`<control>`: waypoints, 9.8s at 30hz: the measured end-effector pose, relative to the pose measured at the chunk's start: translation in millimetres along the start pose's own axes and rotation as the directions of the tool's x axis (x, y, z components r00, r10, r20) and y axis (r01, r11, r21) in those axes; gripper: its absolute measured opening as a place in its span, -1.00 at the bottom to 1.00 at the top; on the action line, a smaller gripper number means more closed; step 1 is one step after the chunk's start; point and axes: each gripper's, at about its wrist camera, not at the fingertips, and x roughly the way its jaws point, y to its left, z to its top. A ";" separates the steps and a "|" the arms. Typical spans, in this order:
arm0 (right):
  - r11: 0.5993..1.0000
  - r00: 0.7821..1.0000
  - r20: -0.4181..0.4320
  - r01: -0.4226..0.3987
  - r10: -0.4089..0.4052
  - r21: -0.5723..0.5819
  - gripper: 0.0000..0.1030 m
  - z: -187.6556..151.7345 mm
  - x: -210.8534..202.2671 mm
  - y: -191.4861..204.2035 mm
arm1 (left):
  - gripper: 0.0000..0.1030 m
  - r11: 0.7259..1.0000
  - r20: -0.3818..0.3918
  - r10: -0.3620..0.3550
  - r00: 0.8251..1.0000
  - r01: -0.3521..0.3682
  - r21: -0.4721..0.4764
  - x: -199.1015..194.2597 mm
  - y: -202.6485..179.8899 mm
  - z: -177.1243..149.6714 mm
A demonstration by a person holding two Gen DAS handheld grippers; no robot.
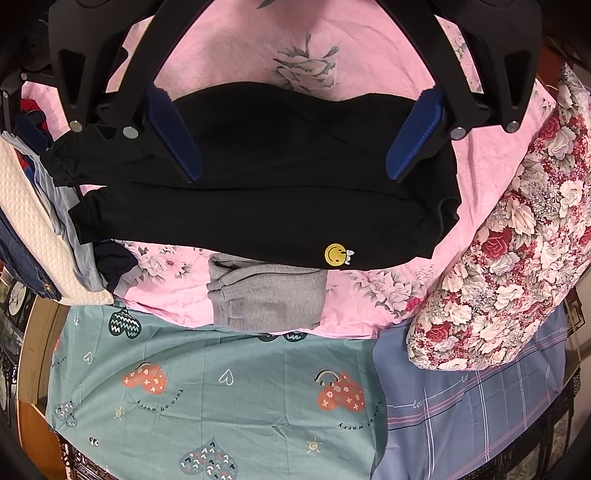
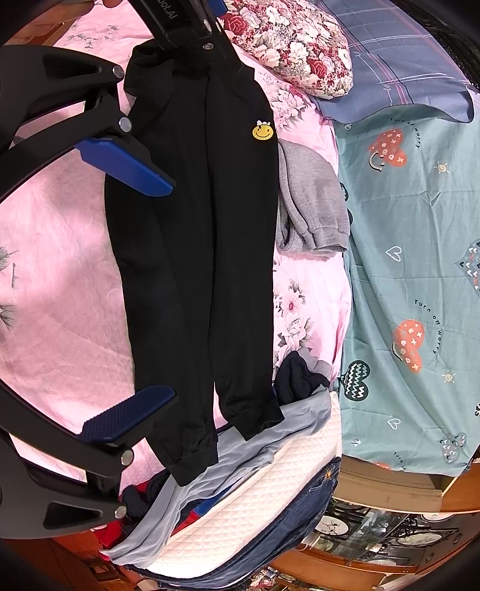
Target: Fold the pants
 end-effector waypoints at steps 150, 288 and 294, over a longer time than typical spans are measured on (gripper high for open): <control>0.945 0.925 -0.362 0.011 0.114 0.327 0.29 71.3 198.2 -203.8 | -0.45 0.987 -0.351 0.064 0.934 -0.008 0.159 307.5 246.5 84.9; 0.376 0.612 -0.623 -0.791 0.487 -0.483 -0.95 -88.4 48.0 268.4 | -0.61 0.925 -0.350 -0.349 0.869 0.379 0.019 97.4 359.4 -70.9; 0.384 0.599 -0.622 -0.800 0.504 -0.460 -0.95 -86.8 50.7 266.3 | 0.91 0.932 -0.145 -0.362 0.921 0.359 -0.043 37.5 375.7 -74.4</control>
